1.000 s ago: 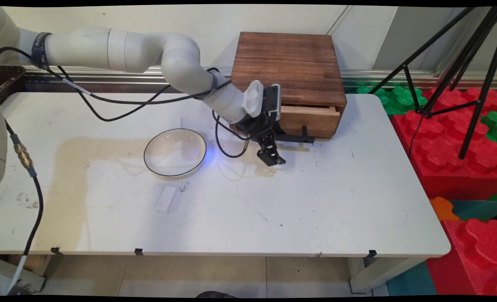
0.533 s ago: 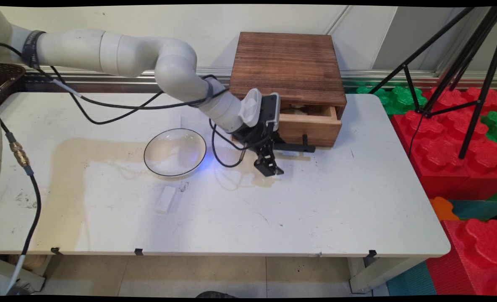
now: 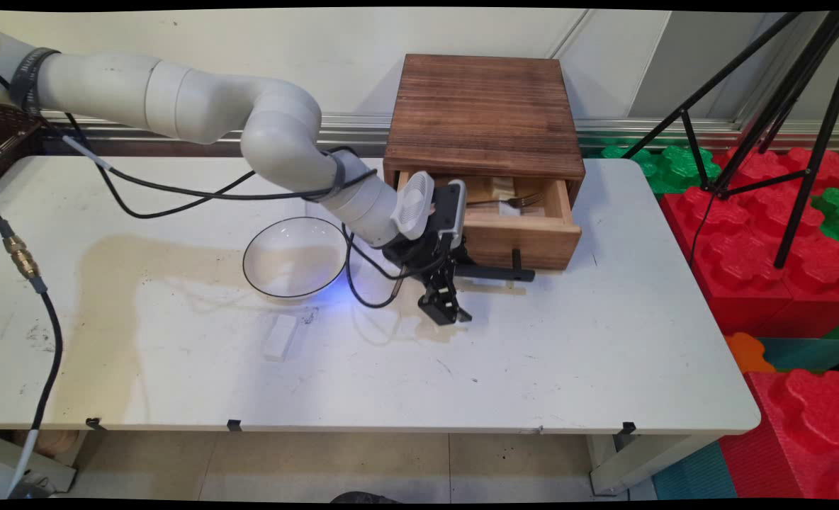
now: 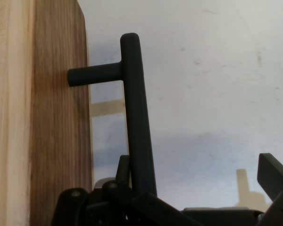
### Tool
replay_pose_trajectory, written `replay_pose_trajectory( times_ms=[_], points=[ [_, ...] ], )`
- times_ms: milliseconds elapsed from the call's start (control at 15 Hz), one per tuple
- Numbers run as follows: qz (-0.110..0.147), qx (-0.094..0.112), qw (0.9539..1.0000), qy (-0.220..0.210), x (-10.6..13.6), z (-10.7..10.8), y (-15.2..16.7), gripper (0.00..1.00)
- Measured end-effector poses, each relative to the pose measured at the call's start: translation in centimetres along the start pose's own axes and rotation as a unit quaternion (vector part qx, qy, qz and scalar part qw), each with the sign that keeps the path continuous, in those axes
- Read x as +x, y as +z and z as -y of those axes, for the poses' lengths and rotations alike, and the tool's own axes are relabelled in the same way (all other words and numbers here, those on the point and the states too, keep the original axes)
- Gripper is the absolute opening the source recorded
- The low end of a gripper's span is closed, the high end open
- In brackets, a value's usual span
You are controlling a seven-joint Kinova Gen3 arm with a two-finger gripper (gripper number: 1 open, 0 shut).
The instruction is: Open the drawer
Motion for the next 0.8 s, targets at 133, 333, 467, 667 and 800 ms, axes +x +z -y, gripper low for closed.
replay_pose_trajectory(
  times_ms=[133, 333, 467, 667, 800],
  points=[
    [-0.001, -0.006, 1.0, 0.003, 0.0, -1.0, -0.2, 1.0],
    [-0.003, -0.012, 0.9999, 0.006, 0.1, -2.2, -0.4, 1.0],
    [-0.004, -0.017, 0.9998, 0.008, 0.2, -3.1, -0.5, 1.0],
    [-0.007, -0.023, 0.9996, 0.011, 0.3, -4.3, -0.7, 1.0],
    [-0.009, -0.028, 0.9995, 0.013, 0.5, -5.3, -0.8, 1.0]
  ],
)
